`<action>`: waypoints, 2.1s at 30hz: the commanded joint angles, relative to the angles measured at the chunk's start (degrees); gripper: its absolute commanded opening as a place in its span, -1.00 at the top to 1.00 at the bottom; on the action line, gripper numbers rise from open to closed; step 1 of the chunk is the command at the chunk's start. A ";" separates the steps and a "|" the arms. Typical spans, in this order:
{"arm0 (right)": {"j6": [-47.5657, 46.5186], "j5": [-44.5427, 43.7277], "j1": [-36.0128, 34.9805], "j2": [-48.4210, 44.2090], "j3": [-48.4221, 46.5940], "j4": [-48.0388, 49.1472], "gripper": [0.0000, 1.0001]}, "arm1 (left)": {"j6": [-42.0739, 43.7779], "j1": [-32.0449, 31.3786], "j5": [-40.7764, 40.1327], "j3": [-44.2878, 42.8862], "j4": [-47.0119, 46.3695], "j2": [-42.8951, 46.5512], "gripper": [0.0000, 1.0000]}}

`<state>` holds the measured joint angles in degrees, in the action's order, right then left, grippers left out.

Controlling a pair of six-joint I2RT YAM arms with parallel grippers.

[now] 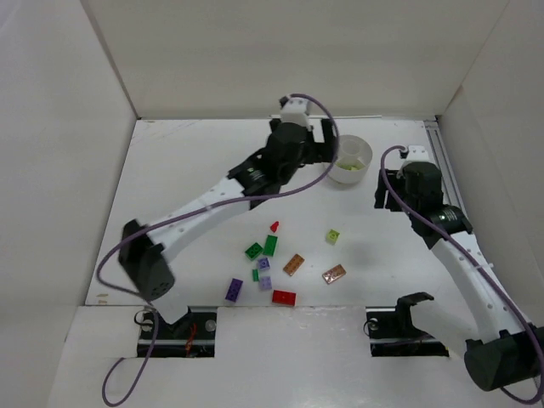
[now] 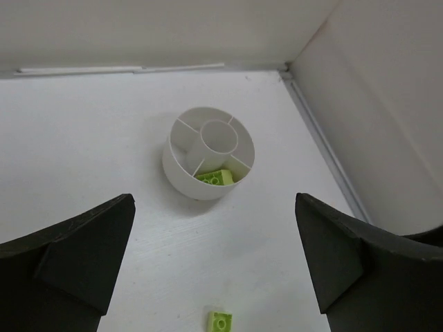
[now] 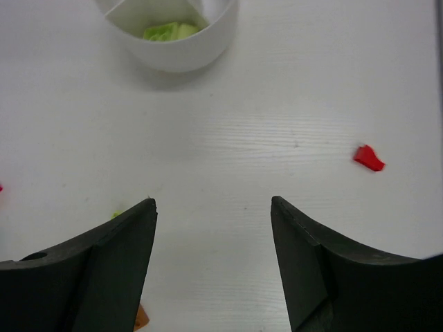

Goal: Sort the legos into containers by color

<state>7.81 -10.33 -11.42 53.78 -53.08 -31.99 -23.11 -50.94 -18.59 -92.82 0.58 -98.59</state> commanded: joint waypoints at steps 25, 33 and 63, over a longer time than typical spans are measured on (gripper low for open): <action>35.42 -10.85 -31.82 30.94 3.95 4.39 -0.42 | -22.77 3.13 -2.24 51.68 14.36 45.85 -1.00; 39.03 -14.11 -31.82 34.90 1.84 1.67 -0.21 | -22.77 3.13 -2.24 51.68 14.36 45.85 -1.00; 15.49 -6.03 -19.87 30.86 -5.03 7.89 -0.33 | -13.10 12.79 9.89 51.16 5.31 36.18 -1.00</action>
<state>27.07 -21.47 -30.87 84.09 -60.90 -28.40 -38.15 -39.05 -10.28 -40.84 8.36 -62.13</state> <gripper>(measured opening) 0.649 0.997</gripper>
